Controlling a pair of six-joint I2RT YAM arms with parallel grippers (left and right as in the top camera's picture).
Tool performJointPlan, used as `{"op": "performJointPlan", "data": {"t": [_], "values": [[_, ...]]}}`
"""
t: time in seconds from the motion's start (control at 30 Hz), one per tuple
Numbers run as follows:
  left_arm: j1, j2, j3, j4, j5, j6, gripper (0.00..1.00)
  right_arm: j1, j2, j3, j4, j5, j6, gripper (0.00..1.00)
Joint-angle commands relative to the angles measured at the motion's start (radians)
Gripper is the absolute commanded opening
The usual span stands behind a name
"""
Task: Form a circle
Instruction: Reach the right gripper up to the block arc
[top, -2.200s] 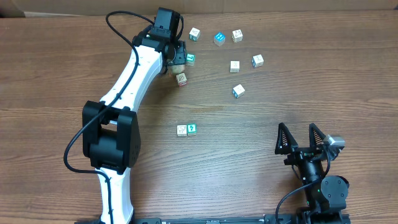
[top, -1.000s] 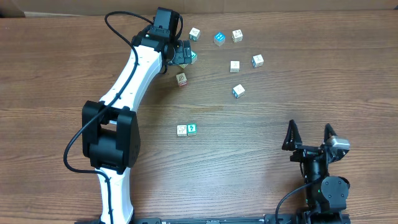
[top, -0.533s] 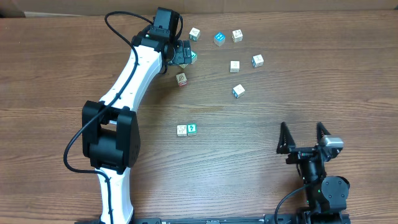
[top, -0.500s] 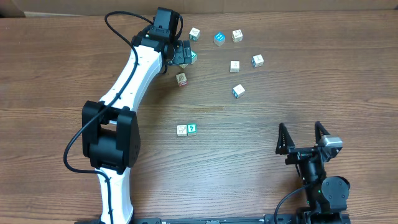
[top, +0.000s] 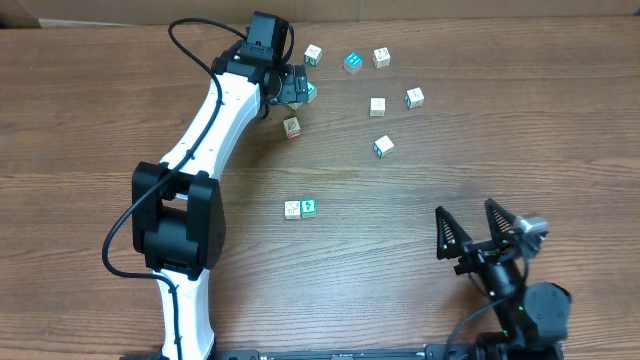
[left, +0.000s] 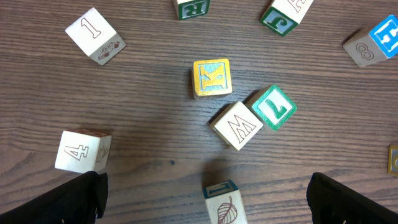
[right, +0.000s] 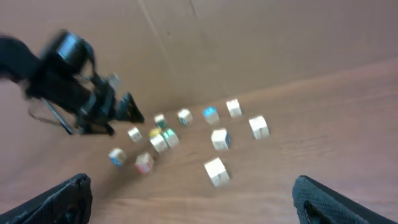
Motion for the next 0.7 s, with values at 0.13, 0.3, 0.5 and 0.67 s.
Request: {"op": "performJointPlan", "data": {"t": [0.13, 0.3, 0.5, 0.67], "values": [[-0.005, 0.008, 0.008, 0.002, -0.012, 0.001, 1.0, -0.003, 0.192, 0.324, -0.098, -0.016, 0.015, 1.0], [-0.005, 0.008, 0.008, 0.002, -0.012, 0.001, 1.0, -0.003, 0.435, 0.6, -0.236, -0.072, 0.014, 1.0], [-0.005, 0.008, 0.008, 0.002, -0.012, 0.001, 1.0, -0.003, 0.782, 0.997, -0.463, -0.193, 0.005, 1.0], [-0.005, 0.008, 0.008, 0.002, -0.012, 0.001, 1.0, -0.001, 1.125, 1.406, -0.747, -0.208, -0.042, 1.0]]}}
